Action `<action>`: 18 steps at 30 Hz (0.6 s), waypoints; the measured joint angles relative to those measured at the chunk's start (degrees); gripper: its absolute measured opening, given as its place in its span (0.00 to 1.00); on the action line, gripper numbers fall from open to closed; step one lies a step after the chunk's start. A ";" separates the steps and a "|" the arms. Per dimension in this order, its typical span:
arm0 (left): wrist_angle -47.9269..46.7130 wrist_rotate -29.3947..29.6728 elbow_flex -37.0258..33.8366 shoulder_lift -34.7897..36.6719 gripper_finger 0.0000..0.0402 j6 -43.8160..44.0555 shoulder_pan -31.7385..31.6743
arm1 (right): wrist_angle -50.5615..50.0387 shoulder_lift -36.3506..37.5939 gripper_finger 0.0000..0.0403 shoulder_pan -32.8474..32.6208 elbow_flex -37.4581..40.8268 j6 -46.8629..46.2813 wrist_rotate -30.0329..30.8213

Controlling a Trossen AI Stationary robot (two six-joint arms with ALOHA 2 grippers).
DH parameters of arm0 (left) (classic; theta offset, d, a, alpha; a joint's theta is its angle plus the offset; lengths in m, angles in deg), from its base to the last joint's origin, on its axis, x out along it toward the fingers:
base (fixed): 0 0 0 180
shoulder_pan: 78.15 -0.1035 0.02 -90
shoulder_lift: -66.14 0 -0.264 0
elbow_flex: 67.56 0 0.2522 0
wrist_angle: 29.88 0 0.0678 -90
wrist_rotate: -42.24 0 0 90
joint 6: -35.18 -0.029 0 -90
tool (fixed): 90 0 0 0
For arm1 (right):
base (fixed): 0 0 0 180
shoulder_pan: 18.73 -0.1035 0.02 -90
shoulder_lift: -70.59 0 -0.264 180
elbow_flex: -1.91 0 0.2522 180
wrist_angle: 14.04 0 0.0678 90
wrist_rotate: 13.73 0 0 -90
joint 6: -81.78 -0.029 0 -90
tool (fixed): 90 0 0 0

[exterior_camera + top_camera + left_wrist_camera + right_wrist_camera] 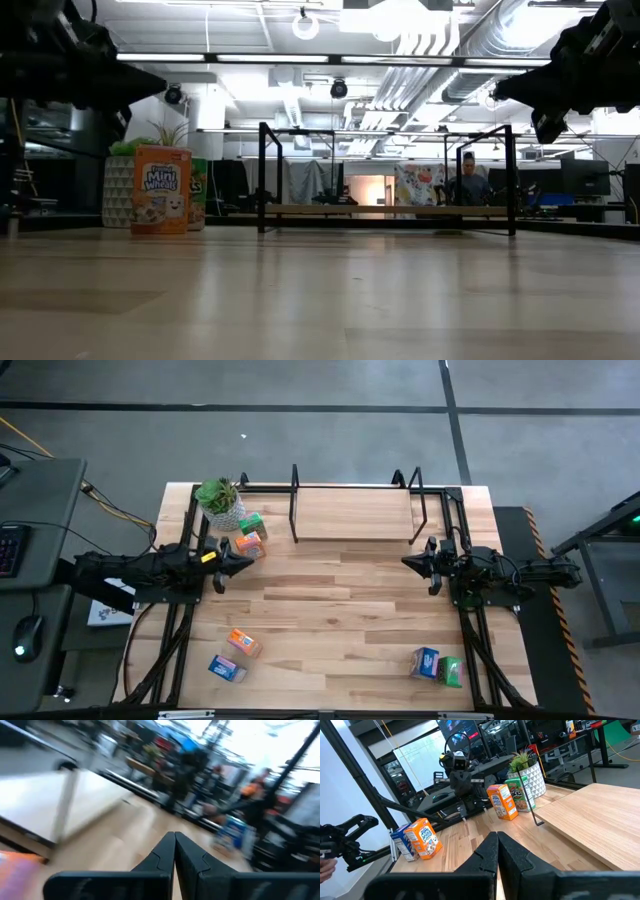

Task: Stack cereal on shelf
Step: Put the top orange cereal box on the shelf

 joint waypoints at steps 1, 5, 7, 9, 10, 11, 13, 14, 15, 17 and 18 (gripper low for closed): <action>0.02 1.35 0.00 0.00 0.00 -0.88 -0.03 | 0.00 -0.01 0.00 0.00 0.01 0.00 0.00; 3.42 7.88 0.00 -0.02 0.00 -6.66 -0.02 | 0.00 -0.01 0.00 0.00 0.02 0.00 -0.02; 7.73 11.31 0.00 0.00 0.00 -8.04 -0.04 | 0.00 -0.01 0.00 -0.01 0.02 0.00 -0.02; 12.59 11.04 0.08 0.00 0.01 -10.99 -0.02 | 0.00 0.00 0.00 -0.02 0.00 0.00 0.00; 13.61 10.01 0.67 -0.02 0.01 -12.97 -0.02 | 0.00 -0.02 0.00 -0.02 0.02 0.00 -0.02; 13.78 9.30 1.52 -0.15 0.03 -14.82 -0.02 | 0.00 -0.02 0.00 0.00 0.02 0.00 0.00; 11.83 9.29 4.11 -0.97 0.08 -17.20 0.00 | 0.00 -0.02 0.00 -0.02 0.00 0.00 -0.01; 9.73 9.63 5.74 -1.64 0.11 -18.46 0.00 | 0.00 -0.01 0.00 0.00 0.01 0.00 0.00; 7.25 10.17 7.62 -2.60 0.14 -19.57 0.00 | 0.00 0.00 0.00 -0.02 0.02 0.00 -0.02; 2.03 11.82 11.88 -5.32 0.23 -20.40 0.00 | 0.00 0.00 0.00 0.00 0.01 0.00 0.00; -0.66 12.49 14.12 -7.11 0.27 -20.41 0.00 | 0.00 -0.02 0.00 0.00 0.00 0.00 -0.02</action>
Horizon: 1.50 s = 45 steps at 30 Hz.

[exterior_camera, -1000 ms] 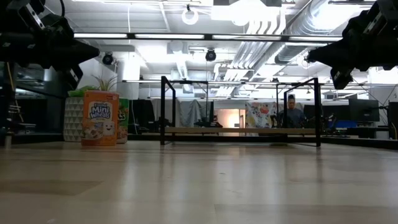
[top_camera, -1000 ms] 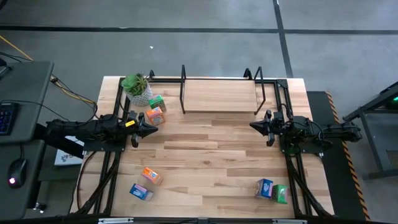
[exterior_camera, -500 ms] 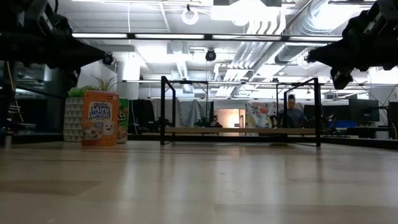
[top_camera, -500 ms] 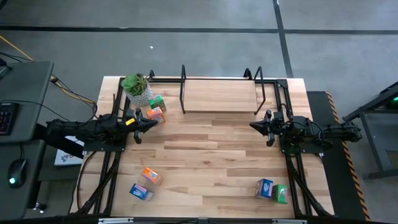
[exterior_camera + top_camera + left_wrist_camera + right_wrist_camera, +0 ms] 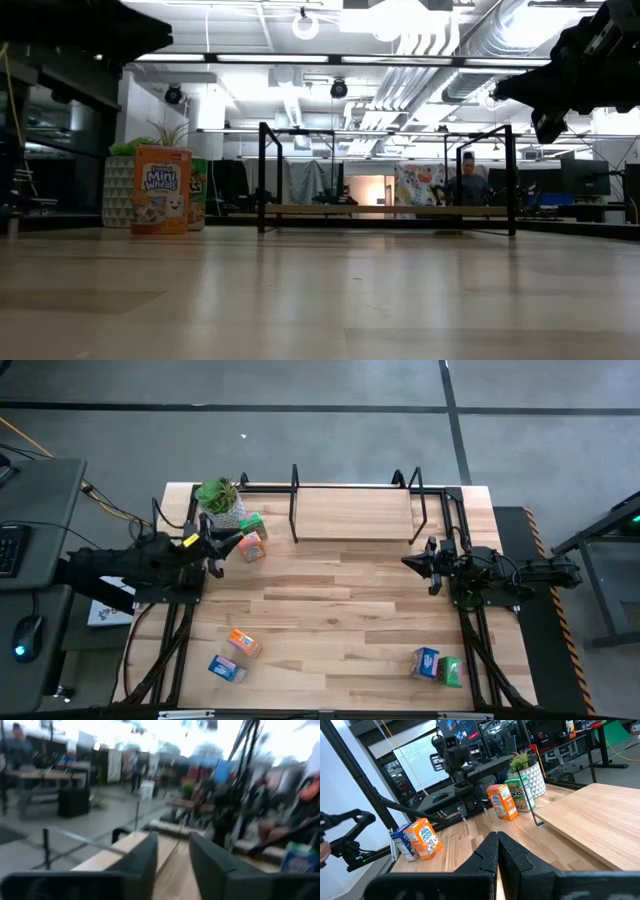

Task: Stack cereal on shelf
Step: Put the top orange cereal box on the shelf

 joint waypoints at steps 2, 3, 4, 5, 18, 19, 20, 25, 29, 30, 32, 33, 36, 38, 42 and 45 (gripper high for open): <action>-6.55 2.07 4.95 -4.25 0.37 -0.14 0.00 | 0.00 0.02 0.00 0.00 0.02 0.00 0.02; -10.25 3.79 7.54 -6.60 0.41 -0.16 -0.04 | 0.00 0.02 0.00 -0.01 0.00 0.00 0.02; -14.20 5.76 10.16 -9.14 0.45 0.16 -0.04 | 0.00 0.00 0.00 0.00 -0.01 0.00 0.02; -18.20 7.95 12.88 -11.95 0.49 0.88 -0.04 | 0.00 0.01 0.00 -0.02 0.02 0.00 0.02; -54.04 0.18 37.75 -45.77 0.72 14.50 -10.86 | 0.00 0.00 0.00 -0.01 0.00 -0.01 0.00; -55.40 -1.14 38.40 -47.76 0.72 14.20 -11.93 | 0.00 0.00 0.00 -0.01 0.02 0.00 0.01; -56.37 -1.86 38.84 -49.63 0.72 14.00 -12.85 | 0.00 0.00 0.00 -0.02 0.00 0.00 0.01; -58.12 -0.08 39.34 -55.84 0.72 13.49 -17.08 | 0.00 0.00 0.00 -0.02 0.00 0.00 0.00; -58.18 -2.04 39.34 -58.01 0.72 12.53 -20.02 | 0.00 0.01 0.00 0.00 0.02 0.00 0.01; -58.20 -3.26 39.34 -58.29 0.72 12.41 -20.65 | 0.00 0.00 0.00 0.00 0.02 0.00 0.02; -58.30 -6.53 39.34 -58.52 0.72 11.34 -21.90 | 0.00 0.00 0.00 0.00 0.02 0.00 0.02; -58.44 -7.76 39.34 -58.55 0.72 11.09 -22.38 | 0.00 0.00 0.00 0.00 0.00 0.00 0.00; -58.70 -10.04 39.34 -58.54 0.72 11.05 -23.58 | 0.00 0.01 0.00 -0.01 0.01 0.00 0.02; -58.96 -11.75 39.34 -58.53 0.72 11.01 -24.21 | 0.00 0.01 0.00 0.00 0.00 0.00 0.01; -59.07 -14.45 39.34 -58.53 0.72 10.03 -25.16 | 0.00 0.00 0.00 0.00 0.01 0.00 0.02; -59.09 -14.71 39.34 -58.53 0.72 9.90 -25.24 | 0.00 0.01 0.00 0.00 -0.01 0.00 0.02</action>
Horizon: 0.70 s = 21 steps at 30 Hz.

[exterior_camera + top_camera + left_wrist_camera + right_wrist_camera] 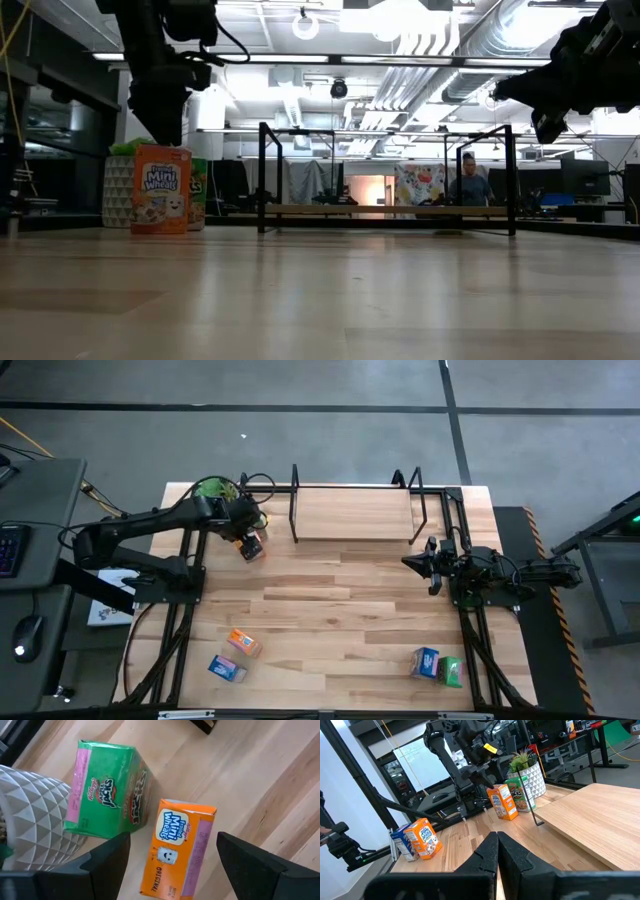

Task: Stack cereal on shelf
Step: Put the top orange cereal box on the shelf

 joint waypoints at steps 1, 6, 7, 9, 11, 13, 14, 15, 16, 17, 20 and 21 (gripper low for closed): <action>-0.03 -0.02 0.00 0.00 0.72 -0.10 0.00 | 0.00 0.00 0.00 -0.01 0.01 0.00 0.00; -1.36 -1.80 0.00 0.00 0.72 -0.40 0.00 | 0.00 -0.01 0.00 -0.02 0.00 0.00 0.00; -1.69 -2.64 0.00 -0.02 0.72 -0.42 0.00 | 0.00 0.00 0.00 -0.01 0.01 0.00 0.00; -2.15 -3.07 0.00 -0.55 0.72 -0.42 0.02 | 0.00 -0.01 0.00 -0.01 0.02 0.00 0.00; -2.34 -1.66 0.00 -1.27 0.72 -0.41 0.02 | 0.00 -0.01 0.00 -0.01 0.01 0.00 0.00; -2.53 0.35 0.00 -2.32 0.72 -0.42 0.02 | 0.00 0.01 0.00 0.00 0.02 0.00 -0.02; -2.48 0.59 0.00 -3.13 0.72 -0.42 0.00 | 0.00 0.00 0.00 -0.02 0.02 0.00 0.00; -2.48 0.59 0.00 -3.95 0.72 -0.44 0.02 | 0.00 0.01 0.00 0.00 0.00 0.00 0.00; -2.49 0.59 0.00 -4.60 0.72 -0.57 0.02 | 0.00 -0.01 0.00 -0.01 0.02 0.00 -0.01; -2.49 0.59 0.00 -5.19 0.72 -0.94 0.02 | 0.00 -0.01 0.00 0.00 0.02 0.00 0.00; -2.48 -1.11 0.00 -7.11 0.72 -1.45 0.07 | 0.00 0.01 0.00 -0.01 0.01 0.00 -0.01; -2.47 -1.55 0.00 -7.66 0.72 -1.52 0.07 | 0.00 0.00 0.00 -0.01 0.02 0.00 -0.01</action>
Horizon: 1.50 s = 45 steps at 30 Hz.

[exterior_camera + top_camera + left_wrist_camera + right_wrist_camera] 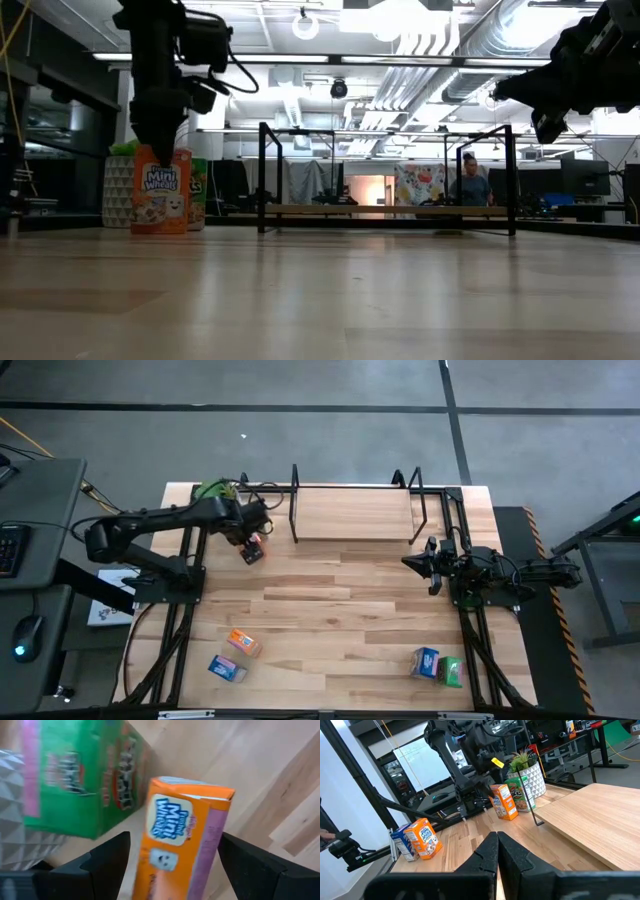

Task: Stack cereal on shelf
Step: Put the top orange cereal box on the shelf

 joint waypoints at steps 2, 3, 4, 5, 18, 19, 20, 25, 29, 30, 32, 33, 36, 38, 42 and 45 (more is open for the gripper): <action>-0.02 -0.62 0.00 -1.01 0.72 -0.47 0.01 | 0.00 0.00 0.00 0.01 0.00 0.00 -0.02; -0.02 -0.81 0.00 -1.40 0.72 -0.85 0.02 | 0.00 -0.01 0.00 0.00 0.00 0.00 0.00; -0.02 -0.95 0.00 -1.78 0.72 -0.91 0.00 | 0.00 0.00 0.00 0.00 -0.01 0.00 0.00; -0.01 -1.13 0.00 -2.24 0.72 -0.90 0.00 | 0.00 -0.01 0.00 0.01 -0.01 0.00 0.01; 0.05 -1.42 0.00 -3.75 0.53 -0.85 0.02 | 0.00 -0.01 0.00 -0.01 0.00 0.00 0.01; 0.07 -1.44 0.00 -3.55 0.50 -0.64 0.02 | 0.00 0.01 0.00 0.01 -0.02 0.00 0.01; 0.05 -1.44 0.00 -3.31 0.47 -0.38 0.02 | 0.00 0.00 0.00 0.01 -0.01 0.00 0.00; -0.21 -2.28 0.01 -1.39 0.34 0.28 0.04 | 0.00 -0.01 0.00 0.01 0.00 0.00 0.01; -3.27 -6.16 2.55 0.72 0.29 1.71 0.04 | 0.00 -0.01 0.00 0.01 -0.02 0.00 -0.01; -4.79 -7.92 3.96 1.29 0.29 1.84 0.04 | 0.00 0.00 0.00 0.01 -0.01 0.00 -0.01; -7.62 -11.09 7.61 2.45 0.29 2.98 0.21 | 0.00 0.01 0.00 0.01 0.00 -0.02 -0.02; -8.69 -12.21 9.69 2.97 0.29 3.40 0.47 | 0.00 -0.01 0.00 0.01 0.00 0.00 0.01; -9.71 -14.02 17.52 4.35 0.30 4.79 1.60 | 0.00 0.00 0.00 0.01 0.00 0.00 -0.02; -8.95 -14.80 23.48 4.50 0.30 5.21 2.64 | 0.00 0.00 0.00 0.01 0.00 0.00 0.00; -5.59 -12.21 36.09 0.44 0.30 5.59 4.34 | 0.00 0.00 0.00 0.01 -0.01 0.00 -0.01; -6.39 -9.44 45.29 -6.88 0.30 4.55 4.66 | 0.00 0.01 0.00 -0.01 -0.01 0.00 0.01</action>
